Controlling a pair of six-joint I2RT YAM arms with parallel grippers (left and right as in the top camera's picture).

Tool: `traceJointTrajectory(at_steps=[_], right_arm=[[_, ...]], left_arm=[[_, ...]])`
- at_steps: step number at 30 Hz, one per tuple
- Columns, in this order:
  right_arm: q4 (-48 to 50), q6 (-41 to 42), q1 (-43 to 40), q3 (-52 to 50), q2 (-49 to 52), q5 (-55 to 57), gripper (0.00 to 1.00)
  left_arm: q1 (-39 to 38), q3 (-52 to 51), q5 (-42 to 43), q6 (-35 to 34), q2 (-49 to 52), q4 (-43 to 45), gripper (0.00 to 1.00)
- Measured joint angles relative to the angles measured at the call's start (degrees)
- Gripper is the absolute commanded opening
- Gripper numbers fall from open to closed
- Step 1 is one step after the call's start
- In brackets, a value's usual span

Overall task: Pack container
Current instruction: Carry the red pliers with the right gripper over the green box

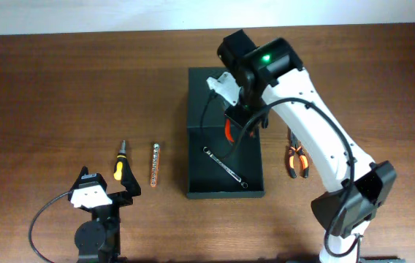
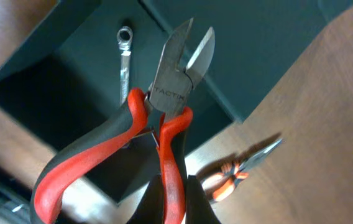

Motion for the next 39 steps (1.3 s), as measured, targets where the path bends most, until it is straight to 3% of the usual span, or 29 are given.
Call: traceJointTrajectory(at_steps=[10,39], right_arm=[[10.0,-5.5,-0.1,-14.3,0.0,1.9,0.04],[25.8,-7.6,4.9,-32.0,0.0,-2.2,0.04]], left_arm=[[0.0,0.0,0.0,0.0,0.0,0.0,0.99],[0.0,0.0,0.0,0.0,0.0,0.0,0.99]])
